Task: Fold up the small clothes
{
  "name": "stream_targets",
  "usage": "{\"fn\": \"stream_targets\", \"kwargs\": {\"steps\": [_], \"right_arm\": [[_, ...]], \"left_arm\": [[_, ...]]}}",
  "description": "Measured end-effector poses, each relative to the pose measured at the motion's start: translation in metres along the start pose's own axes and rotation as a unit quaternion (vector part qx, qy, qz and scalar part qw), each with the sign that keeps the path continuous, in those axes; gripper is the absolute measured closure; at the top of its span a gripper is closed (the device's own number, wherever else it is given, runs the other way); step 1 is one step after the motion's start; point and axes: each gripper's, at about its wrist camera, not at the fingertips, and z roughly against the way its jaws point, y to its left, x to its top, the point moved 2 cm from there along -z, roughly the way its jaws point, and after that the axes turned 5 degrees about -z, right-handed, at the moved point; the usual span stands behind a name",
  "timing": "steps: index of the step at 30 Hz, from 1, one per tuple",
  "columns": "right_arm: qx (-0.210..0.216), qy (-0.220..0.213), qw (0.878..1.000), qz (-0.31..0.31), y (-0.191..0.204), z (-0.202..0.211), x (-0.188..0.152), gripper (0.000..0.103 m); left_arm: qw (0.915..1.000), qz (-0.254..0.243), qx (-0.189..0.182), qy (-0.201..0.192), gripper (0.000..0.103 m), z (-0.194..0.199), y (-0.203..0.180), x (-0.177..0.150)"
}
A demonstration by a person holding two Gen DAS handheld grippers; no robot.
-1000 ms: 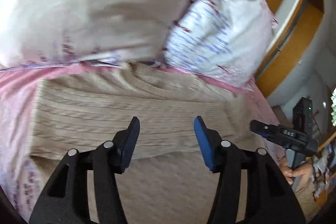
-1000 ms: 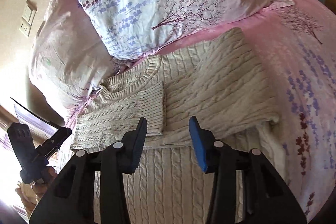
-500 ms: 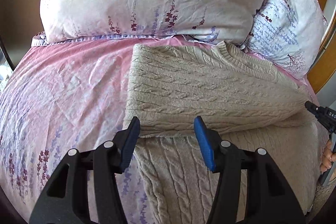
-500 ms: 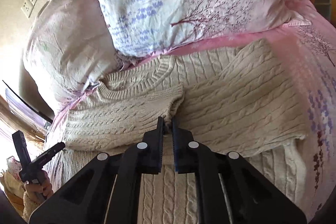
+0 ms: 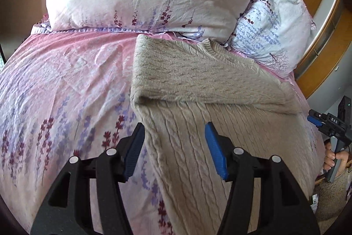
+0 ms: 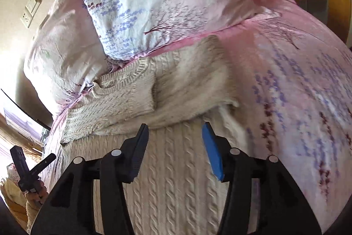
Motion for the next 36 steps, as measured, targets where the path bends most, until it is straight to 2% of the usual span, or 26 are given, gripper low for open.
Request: {"fn": "stream_targets", "kwargs": {"steps": [3, 6, 10, 13, 17, 20, 22, 25, 28, 30, 31, 36], "right_arm": [[0.0, 0.013, 0.999, -0.035, -0.042, 0.021, -0.021, 0.05], [0.013, 0.031, 0.998, -0.059, -0.064, 0.029, -0.042, 0.051], [0.053, 0.05, 0.994, -0.08, -0.081, 0.038, -0.07, 0.056], [0.09, 0.056, 0.99, -0.096, -0.087, 0.044, -0.084, 0.06], [0.143, 0.083, 0.98, -0.114, -0.089, 0.047, -0.103, 0.068], [0.182, 0.102, 0.972, -0.112, -0.084, 0.049, -0.118, 0.074], [0.201, 0.109, 0.968, -0.105, -0.08, 0.052, -0.126, 0.075], [0.21, 0.116, 0.967, -0.091, -0.074, 0.056, -0.134, 0.077], [0.212, 0.121, 0.967, -0.077, -0.068, 0.058, -0.139, 0.078], [0.209, 0.121, 0.968, -0.064, -0.064, 0.059, -0.142, 0.086], [0.204, 0.118, 0.97, -0.057, -0.063, 0.06, -0.143, 0.094], [0.19, 0.066, 0.979, -0.024, -0.049, 0.074, -0.13, 0.095]], "left_arm": [[0.9994, 0.022, -0.025, 0.006, 0.046, 0.015, 0.008, -0.024], [0.9973, 0.052, -0.049, 0.018, 0.046, 0.024, 0.012, -0.048], [0.9932, 0.083, -0.075, 0.03, 0.047, 0.03, 0.008, -0.077], [0.992, 0.09, -0.085, 0.023, 0.049, 0.037, 0.001, -0.093], [0.9841, 0.111, -0.134, 0.036, 0.06, 0.048, -0.01, -0.115], [0.9798, 0.118, -0.156, 0.042, 0.068, 0.057, -0.019, -0.129], [0.9743, 0.129, -0.178, 0.05, 0.074, 0.059, -0.023, -0.138], [0.9714, 0.132, -0.189, 0.058, 0.08, 0.059, -0.03, -0.146], [0.9701, 0.135, -0.193, 0.06, 0.081, 0.058, -0.033, -0.148], [0.9707, 0.132, -0.19, 0.064, 0.087, 0.056, -0.035, -0.148], [0.9714, 0.131, -0.187, 0.065, 0.094, 0.055, -0.036, -0.148], [0.9772, 0.111, -0.177, 0.039, 0.096, 0.06, -0.038, -0.137]]}}
